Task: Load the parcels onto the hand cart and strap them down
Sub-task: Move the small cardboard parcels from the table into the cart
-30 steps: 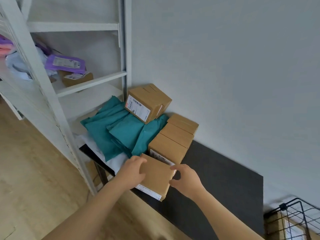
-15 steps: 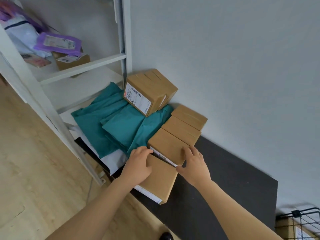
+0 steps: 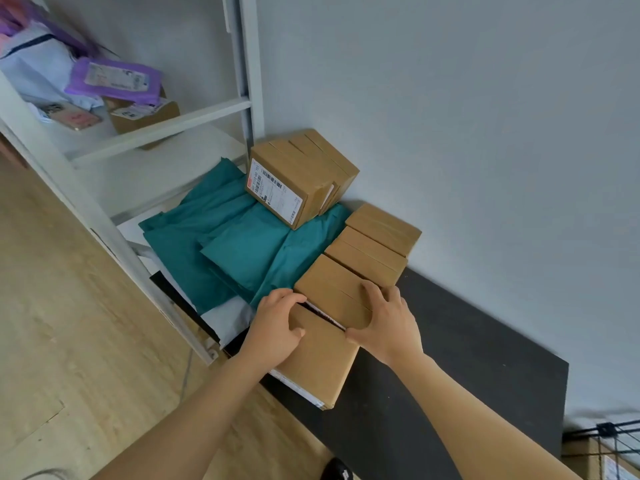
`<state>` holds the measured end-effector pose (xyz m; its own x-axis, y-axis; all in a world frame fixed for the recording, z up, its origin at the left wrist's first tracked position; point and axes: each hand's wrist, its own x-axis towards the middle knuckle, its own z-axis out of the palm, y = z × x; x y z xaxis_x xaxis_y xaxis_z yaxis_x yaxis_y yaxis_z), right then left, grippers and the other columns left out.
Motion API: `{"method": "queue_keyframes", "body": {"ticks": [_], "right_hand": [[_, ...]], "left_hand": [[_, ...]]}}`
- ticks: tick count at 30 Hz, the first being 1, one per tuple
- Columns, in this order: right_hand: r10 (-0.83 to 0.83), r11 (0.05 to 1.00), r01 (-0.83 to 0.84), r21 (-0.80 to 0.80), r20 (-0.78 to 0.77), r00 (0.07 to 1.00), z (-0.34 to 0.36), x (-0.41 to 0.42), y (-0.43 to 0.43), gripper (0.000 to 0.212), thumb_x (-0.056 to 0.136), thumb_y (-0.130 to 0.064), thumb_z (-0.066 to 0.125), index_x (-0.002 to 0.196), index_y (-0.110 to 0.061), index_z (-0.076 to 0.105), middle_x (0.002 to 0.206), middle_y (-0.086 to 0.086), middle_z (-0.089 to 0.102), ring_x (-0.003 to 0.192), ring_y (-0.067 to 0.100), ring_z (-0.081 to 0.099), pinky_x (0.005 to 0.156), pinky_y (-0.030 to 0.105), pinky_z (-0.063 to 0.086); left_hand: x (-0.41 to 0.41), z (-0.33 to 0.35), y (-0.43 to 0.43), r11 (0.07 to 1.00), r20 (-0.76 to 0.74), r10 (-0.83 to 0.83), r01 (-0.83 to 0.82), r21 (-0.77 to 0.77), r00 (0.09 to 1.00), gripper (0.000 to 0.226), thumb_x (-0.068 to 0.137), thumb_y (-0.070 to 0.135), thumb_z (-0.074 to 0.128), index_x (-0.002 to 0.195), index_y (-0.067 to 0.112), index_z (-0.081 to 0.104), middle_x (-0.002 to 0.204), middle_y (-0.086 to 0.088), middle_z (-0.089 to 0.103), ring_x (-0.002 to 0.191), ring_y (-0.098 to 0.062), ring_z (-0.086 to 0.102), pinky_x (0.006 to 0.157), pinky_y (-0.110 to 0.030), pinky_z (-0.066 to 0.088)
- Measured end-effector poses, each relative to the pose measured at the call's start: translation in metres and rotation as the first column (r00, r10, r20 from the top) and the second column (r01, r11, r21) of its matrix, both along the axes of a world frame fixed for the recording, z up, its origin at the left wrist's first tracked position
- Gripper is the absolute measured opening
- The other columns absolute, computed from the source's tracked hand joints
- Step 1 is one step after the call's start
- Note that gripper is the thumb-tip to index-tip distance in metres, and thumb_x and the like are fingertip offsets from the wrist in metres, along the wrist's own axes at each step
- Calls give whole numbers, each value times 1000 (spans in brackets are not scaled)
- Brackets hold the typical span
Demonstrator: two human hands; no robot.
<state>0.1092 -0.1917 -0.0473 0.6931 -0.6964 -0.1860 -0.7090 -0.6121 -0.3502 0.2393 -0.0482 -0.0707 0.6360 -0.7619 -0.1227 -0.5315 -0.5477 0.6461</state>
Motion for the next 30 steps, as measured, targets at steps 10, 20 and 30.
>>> {"method": "queue_keyframes", "body": {"ticks": [10, 20, 30], "right_hand": [[-97, 995, 88, 52, 220, 971, 41, -30, 9, 79, 70, -45, 69, 138, -35, 31, 130, -7, 35, 104, 15, 51, 75, 23, 45], [-599, 773, 347, 532, 432, 674, 64, -94, 34, 61, 77, -33, 73, 131, -30, 45, 120, -2, 52, 101, 16, 54, 82, 32, 48], [-710, 574, 356, 737, 230, 666, 71, -198, 43, 44, 88, -36, 60, 130, -26, 49, 106, 0, 68, 96, 18, 64, 92, 34, 51]], "left_hand": [[-11, 17, 5, 992, 9, 40, -39, -122, 999, 48, 89, 17, 59, 135, 21, 44, 138, 2, 41, 121, -12, 44, 96, -24, 37], [-67, 57, -19, 917, -550, 41, -250, -311, 834, 53, 92, 34, 57, 138, 18, 37, 139, -1, 45, 125, -16, 45, 94, -27, 36], [-153, 71, -53, 942, -806, -261, -44, -334, 532, 28, 93, 31, 55, 120, 34, 46, 107, 10, 62, 92, -7, 58, 84, -33, 45]]}}
